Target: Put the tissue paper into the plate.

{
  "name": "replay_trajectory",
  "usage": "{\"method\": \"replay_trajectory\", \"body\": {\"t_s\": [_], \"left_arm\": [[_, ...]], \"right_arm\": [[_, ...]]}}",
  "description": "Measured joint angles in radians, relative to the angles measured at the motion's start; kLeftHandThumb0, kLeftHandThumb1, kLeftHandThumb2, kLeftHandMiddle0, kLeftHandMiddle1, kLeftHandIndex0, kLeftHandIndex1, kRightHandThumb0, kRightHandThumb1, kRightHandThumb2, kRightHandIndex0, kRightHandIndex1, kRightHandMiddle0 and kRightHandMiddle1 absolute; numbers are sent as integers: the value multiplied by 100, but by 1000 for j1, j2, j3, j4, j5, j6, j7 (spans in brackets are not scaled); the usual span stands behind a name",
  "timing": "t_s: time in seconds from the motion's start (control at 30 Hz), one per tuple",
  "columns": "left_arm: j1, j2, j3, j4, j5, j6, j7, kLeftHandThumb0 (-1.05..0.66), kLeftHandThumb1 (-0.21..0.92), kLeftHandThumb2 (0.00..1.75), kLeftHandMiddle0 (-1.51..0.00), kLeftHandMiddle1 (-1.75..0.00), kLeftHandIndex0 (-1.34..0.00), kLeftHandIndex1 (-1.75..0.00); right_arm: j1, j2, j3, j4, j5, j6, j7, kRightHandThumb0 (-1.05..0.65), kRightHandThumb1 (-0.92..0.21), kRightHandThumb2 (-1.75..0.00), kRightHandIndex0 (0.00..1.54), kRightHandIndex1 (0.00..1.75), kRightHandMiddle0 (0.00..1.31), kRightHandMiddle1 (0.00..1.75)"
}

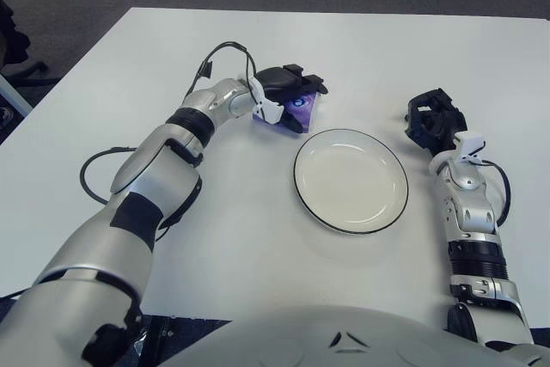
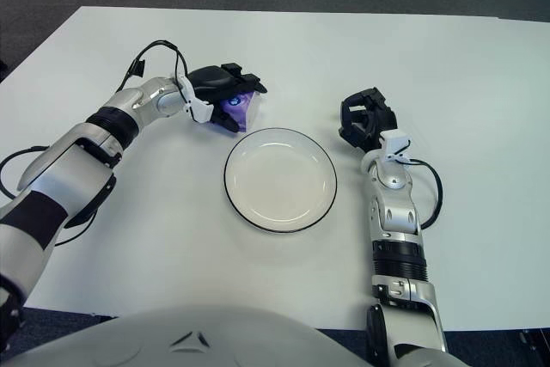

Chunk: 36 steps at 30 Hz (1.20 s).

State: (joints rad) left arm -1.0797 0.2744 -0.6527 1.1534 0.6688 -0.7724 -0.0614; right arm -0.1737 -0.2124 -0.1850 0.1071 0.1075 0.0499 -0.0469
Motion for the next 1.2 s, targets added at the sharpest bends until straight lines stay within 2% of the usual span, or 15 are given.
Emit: {"method": "replay_trajectory", "body": {"t_s": [0.1,0.23,0.6,1.0,1.07,1.2], "left_arm": [[3,-2,15,20,-23,-20,0,-37,74,71,-50,-174,-35,-170],[8,-2,24,35,-32,-42,24,-38,68,82,-57,-175,-35,-174],[28,2,16,47,17,-78,220,-38,62,92,-61,-175,-38,-175],[41,43,-7,-7,153,-150,503,-39,59,95,-66,-175,-40,-175],[41,53,-7,-24,166,-166,538,-12,68,66,-68,-175,-50,-175],[41,67,-5,-65,187,-202,618,5,77,40,-69,-175,-56,-175]], "right_arm": [[0,1,-4,0,2,1,4,-37,-72,-79,86,175,32,175],[0,2,-8,-2,3,6,6,-37,-72,-78,86,175,32,175],[1,3,-14,-5,4,26,9,-37,-73,-77,86,175,32,175],[-1,4,-21,-8,7,31,14,-37,-73,-77,85,175,32,175],[-1,4,-23,-8,9,33,14,-37,-73,-77,85,175,32,175],[-1,4,-26,-8,20,36,14,-37,-73,-77,84,175,32,175]]}}
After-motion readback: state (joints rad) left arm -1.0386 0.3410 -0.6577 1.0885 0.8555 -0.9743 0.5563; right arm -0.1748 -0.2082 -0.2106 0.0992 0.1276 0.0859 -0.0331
